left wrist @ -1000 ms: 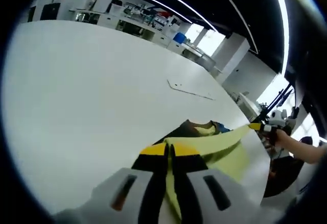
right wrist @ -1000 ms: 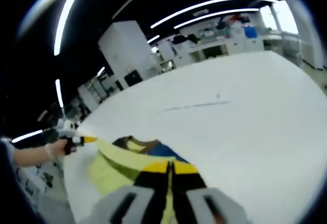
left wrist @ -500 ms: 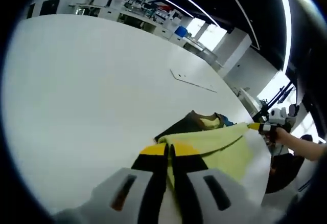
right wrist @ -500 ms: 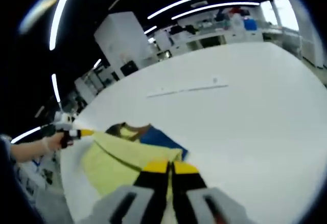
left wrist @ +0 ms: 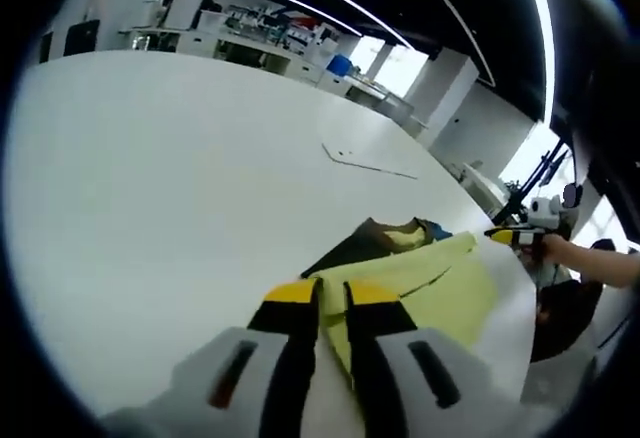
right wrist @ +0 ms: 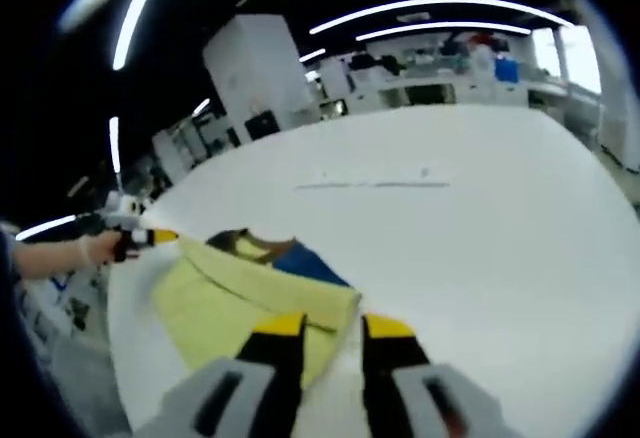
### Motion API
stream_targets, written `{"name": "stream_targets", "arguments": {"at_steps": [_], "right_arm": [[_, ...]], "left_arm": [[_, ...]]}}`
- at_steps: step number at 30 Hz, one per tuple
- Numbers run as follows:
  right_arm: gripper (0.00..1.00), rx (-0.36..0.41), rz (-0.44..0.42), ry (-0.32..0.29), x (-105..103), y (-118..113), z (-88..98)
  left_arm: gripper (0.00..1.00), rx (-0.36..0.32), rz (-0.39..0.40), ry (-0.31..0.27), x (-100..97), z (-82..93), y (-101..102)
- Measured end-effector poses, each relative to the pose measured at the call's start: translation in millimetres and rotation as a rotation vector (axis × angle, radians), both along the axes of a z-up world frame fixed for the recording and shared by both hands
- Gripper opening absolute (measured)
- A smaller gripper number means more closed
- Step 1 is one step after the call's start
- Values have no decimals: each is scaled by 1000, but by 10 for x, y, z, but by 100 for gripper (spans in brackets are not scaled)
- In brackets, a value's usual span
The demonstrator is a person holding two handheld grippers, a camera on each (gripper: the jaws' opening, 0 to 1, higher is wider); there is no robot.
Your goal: Fold the garment on the visible template until the final outline fits inside the template.
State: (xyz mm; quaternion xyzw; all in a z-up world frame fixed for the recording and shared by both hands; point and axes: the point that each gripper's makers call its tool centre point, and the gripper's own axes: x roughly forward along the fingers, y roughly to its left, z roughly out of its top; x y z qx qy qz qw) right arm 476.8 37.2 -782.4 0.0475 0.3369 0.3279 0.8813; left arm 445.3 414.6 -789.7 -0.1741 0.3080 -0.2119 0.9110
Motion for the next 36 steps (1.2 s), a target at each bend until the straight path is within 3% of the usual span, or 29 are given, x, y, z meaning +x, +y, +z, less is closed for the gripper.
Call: {"name": "stream_targets", "arguments": {"at_steps": [4,8,14,20,26,36], "right_arm": [[47,-22,50,-45,-69,32,51],[67,-46,104,-63,-101,87,7],[85,-64,170,-88,-239,253,-1],[99,-47,215,-93,-309,346,-6],[99,-34,249,-69,-420,429,-76],[99,-21,325,-16,-635,638,-255]], "left_arm": [[29,11,-33,-40,11,88,6],[53,28,-78,-67,-24,130,-27],[78,60,-162,-93,-83,125,-92],[95,94,-272,-124,-199,139,-251],[99,83,-375,-95,-436,74,-456],[95,64,-432,-60,-555,-92,-628]]}}
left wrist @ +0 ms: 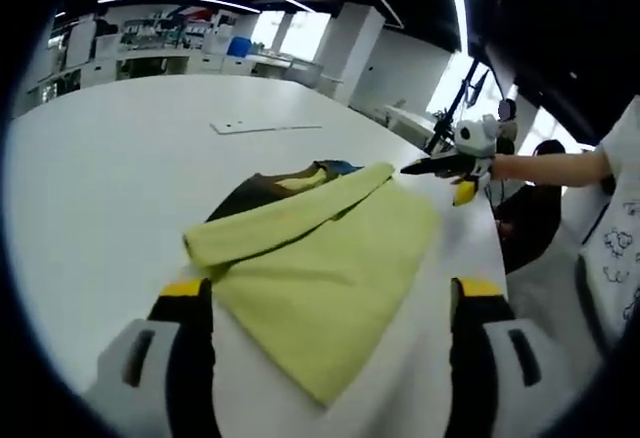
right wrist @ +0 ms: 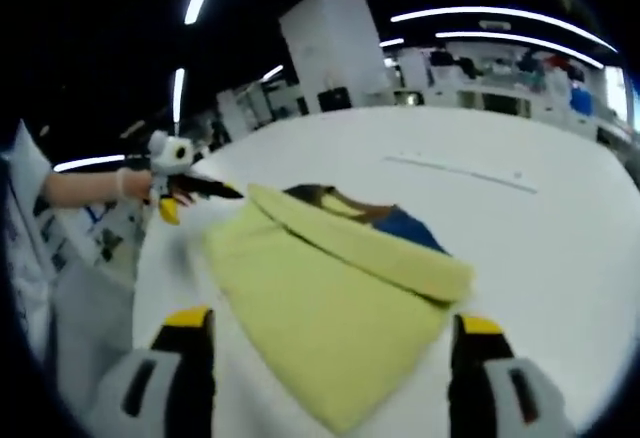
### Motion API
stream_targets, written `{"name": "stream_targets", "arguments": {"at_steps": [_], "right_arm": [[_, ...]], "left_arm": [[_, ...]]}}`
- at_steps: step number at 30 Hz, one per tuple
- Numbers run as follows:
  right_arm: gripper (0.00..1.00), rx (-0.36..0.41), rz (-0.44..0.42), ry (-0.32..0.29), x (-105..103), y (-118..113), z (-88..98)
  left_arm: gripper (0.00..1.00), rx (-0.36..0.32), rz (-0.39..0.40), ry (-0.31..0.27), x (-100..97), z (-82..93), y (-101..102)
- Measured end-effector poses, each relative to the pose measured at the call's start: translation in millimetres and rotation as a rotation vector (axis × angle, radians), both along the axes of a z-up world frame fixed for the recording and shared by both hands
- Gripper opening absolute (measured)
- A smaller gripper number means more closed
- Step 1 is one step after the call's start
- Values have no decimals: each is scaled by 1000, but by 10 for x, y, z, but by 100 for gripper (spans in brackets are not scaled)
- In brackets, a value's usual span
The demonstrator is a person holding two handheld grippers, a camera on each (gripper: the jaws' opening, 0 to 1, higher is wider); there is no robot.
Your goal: Fold the garment on the visible template until the final outline fits inside the template.
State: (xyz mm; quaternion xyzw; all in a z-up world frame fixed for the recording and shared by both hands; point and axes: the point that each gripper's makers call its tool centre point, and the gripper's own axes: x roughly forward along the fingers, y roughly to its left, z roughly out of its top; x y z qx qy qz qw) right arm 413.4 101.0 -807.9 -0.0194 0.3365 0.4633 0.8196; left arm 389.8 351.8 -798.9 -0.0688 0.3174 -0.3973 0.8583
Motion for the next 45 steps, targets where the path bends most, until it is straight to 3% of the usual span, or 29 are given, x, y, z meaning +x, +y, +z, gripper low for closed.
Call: {"name": "stream_targets", "arguments": {"at_steps": [4,17,23,36,45], "right_arm": [[99,15,12,13,10,40,-56],[97,33,1,43,83,110,-141],[95,60,-24,23,176,146,-105],[91,119,-89,-2,577,268,-54],[88,127,-157,6,860,165,-105]], "left_arm": [[93,-18,-3,5,-55,20,-155],[91,-27,8,27,65,-107,-171],[91,-42,24,20,167,-104,-163],[92,-75,55,-21,498,-26,-287],[92,-72,131,-30,779,-102,-128]]}}
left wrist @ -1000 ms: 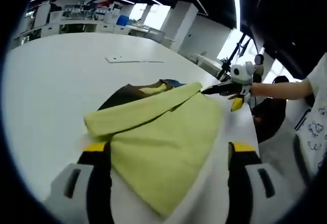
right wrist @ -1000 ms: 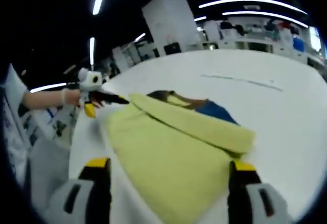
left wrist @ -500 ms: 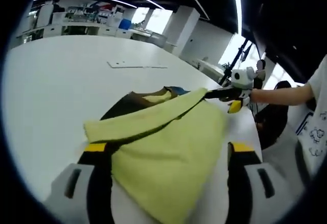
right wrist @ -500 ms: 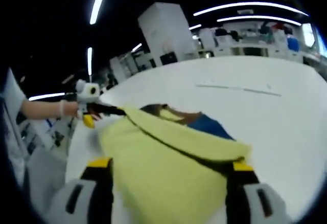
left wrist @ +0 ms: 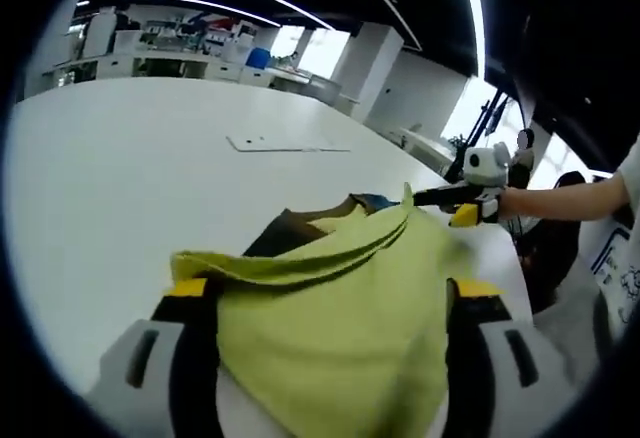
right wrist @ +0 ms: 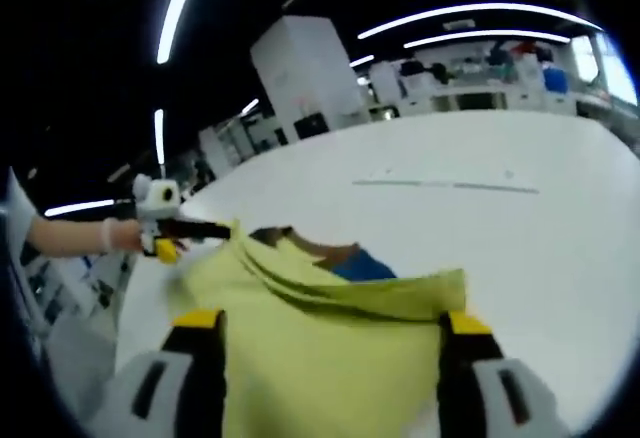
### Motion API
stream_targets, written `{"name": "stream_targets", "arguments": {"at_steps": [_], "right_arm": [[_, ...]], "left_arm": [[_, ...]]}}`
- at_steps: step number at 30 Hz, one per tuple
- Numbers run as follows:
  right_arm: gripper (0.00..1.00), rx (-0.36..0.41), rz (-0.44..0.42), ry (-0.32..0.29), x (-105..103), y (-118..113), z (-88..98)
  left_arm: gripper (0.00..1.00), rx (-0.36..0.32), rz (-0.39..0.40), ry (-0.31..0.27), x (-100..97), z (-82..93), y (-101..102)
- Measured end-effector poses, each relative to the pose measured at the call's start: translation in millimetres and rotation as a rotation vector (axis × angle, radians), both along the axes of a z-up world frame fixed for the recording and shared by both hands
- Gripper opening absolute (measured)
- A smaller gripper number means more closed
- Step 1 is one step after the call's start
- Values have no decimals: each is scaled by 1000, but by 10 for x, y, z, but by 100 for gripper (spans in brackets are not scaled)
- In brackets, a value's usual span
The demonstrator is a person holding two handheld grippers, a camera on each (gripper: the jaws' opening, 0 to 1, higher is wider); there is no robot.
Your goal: Fold the garment on the visible template until the final outline fits inside the template.
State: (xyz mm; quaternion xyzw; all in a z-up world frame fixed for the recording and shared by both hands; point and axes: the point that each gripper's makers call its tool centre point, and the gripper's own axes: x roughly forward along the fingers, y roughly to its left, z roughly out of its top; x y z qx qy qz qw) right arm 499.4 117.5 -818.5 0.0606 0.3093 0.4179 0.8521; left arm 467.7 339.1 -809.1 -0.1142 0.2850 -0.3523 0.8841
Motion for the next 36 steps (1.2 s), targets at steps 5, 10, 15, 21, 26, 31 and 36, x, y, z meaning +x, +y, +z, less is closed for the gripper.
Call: {"name": "stream_targets", "arguments": {"at_steps": [5,10,15,21,26,31,36], "right_arm": [[88,-6,-8,-3,-34,9,-14],[88,-2,-9,-2,-21,13,-13],[90,14,-24,3,-26,-2,18],[90,9,-32,-5,-144,-109,93],[89,17,-54,-2,-285,-211,139],[87,-2,-63,-3,-439,-353,145],[84,-7,-78,-5,-541,-511,171]], "left_arm": [[91,9,13,3,-2,-35,56],[91,7,12,2,2,-34,50],[92,5,14,3,-24,-11,33],[91,8,19,-4,-105,49,120],[90,17,20,-7,-283,116,145],[88,26,17,-3,-402,106,247],[86,34,18,7,-626,98,227]]}}
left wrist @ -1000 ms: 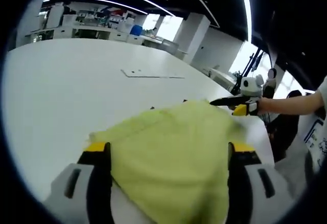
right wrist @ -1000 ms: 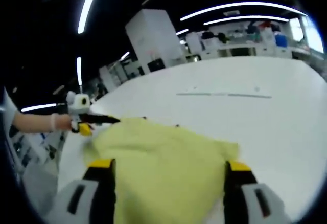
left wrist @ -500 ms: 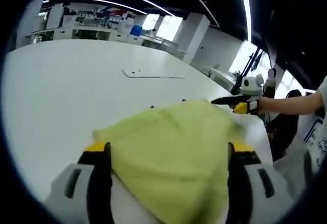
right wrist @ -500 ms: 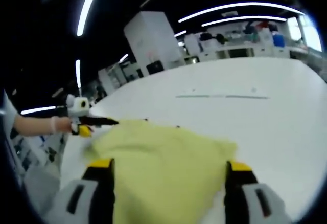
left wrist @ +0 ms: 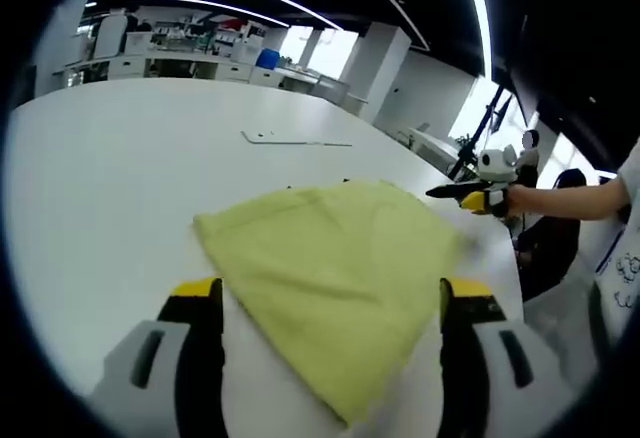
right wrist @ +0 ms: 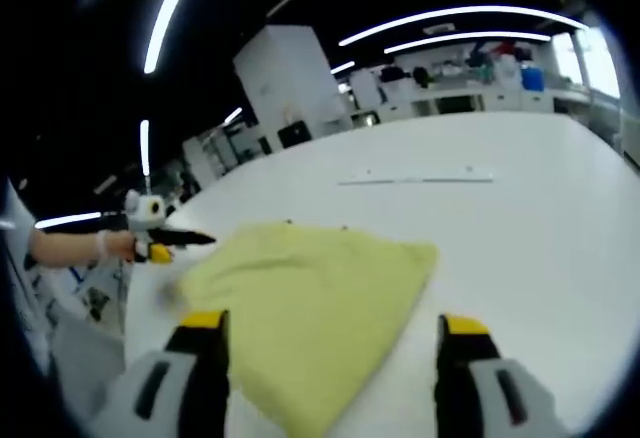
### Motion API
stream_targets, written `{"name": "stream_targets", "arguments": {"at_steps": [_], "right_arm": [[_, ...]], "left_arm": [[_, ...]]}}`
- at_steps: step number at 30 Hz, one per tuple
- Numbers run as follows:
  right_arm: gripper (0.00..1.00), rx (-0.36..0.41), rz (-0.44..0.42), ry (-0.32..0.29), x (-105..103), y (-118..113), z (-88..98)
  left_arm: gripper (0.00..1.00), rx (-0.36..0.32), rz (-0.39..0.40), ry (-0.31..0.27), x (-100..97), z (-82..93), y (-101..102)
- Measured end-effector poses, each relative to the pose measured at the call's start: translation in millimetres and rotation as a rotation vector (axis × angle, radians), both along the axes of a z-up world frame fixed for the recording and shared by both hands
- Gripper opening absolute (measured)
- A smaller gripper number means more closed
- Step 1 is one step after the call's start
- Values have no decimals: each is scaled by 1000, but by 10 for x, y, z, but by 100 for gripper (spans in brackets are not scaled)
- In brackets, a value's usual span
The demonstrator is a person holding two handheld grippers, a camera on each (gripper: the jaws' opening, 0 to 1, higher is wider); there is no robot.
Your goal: Fold the garment on the visible template until the final outline fits inside the template.
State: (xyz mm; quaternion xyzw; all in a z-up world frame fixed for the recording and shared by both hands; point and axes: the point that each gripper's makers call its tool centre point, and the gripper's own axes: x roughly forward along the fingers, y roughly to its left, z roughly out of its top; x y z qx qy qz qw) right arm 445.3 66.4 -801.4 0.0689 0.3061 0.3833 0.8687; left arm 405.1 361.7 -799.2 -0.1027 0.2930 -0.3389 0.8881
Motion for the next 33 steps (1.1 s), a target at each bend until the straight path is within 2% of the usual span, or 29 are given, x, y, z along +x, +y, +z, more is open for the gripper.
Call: {"name": "stream_targets", "arguments": {"at_steps": [12,17,24,27,30,33], "right_arm": [[77,-4,-11,18,-441,-103,12],[74,-31,9,24,-573,-129,-22],[68,-54,14,32,-654,-256,-58],[66,-55,8,42,-691,-278,-74],[56,-69,19,51,-724,-300,-127],[53,-66,21,60,-771,-273,-156]], "left_arm": [[83,7,30,32,-387,-65,202],[82,21,50,36,-536,-103,201],[73,17,93,30,-611,-133,293],[70,5,108,50,-610,-176,329],[62,4,114,53,-651,-191,308],[56,-10,123,59,-676,-203,288]]}}
